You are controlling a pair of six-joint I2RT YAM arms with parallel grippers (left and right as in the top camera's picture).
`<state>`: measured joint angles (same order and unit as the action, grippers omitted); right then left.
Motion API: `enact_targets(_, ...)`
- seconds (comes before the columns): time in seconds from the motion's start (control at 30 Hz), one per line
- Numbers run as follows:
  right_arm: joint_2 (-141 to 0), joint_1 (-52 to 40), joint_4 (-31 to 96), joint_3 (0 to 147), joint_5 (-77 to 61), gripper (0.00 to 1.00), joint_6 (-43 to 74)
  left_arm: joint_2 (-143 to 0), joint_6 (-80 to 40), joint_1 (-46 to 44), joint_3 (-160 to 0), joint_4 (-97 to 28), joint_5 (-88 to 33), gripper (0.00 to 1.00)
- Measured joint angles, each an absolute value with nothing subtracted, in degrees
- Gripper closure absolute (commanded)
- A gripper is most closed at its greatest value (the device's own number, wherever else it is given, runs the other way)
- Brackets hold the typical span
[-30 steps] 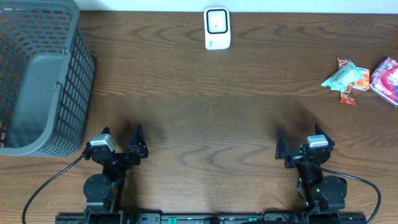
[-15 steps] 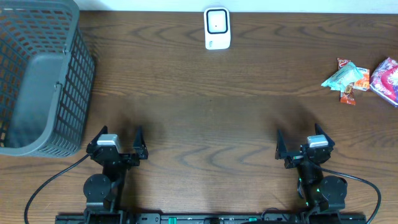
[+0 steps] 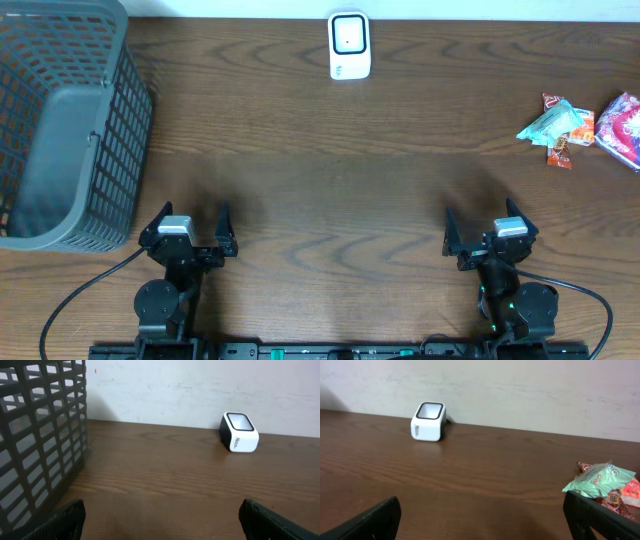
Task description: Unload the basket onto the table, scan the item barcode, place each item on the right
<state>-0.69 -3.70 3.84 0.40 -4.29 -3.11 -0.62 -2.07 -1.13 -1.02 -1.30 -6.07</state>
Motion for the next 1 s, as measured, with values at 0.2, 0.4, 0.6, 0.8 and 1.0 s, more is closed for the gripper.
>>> enact_targets(0.2, -0.69, -3.70, 3.84, 0.40, -4.29, 0.01, -3.11, -0.62, -1.63, -1.13, -1.02, -1.30, -6.04, 0.02)
enact_targets(0.4, -0.69, -3.70, 3.84, 0.40, -4.29, 0.01, -3.11, -0.62, -1.21, -1.13, -1.02, -1.32, -6.02, 0.02)
enact_targets(0.6, -0.69, -3.70, 3.84, 0.40, -4.29, 0.01, -3.11, -0.62, 1.80, -1.13, -1.02, -1.34, -5.89, 0.02)
enact_targets(0.8, -0.69, -3.70, 3.84, 0.40, -4.29, 0.01, -3.11, -0.62, 1.98, -1.13, -1.02, -1.34, -5.87, 0.02)
enact_targets(1.0, -0.69, -3.70, 3.84, 0.40, -4.32, 0.01, -3.11, -0.62, 1.98, -1.13, -1.02, -1.32, -5.89, 0.02)
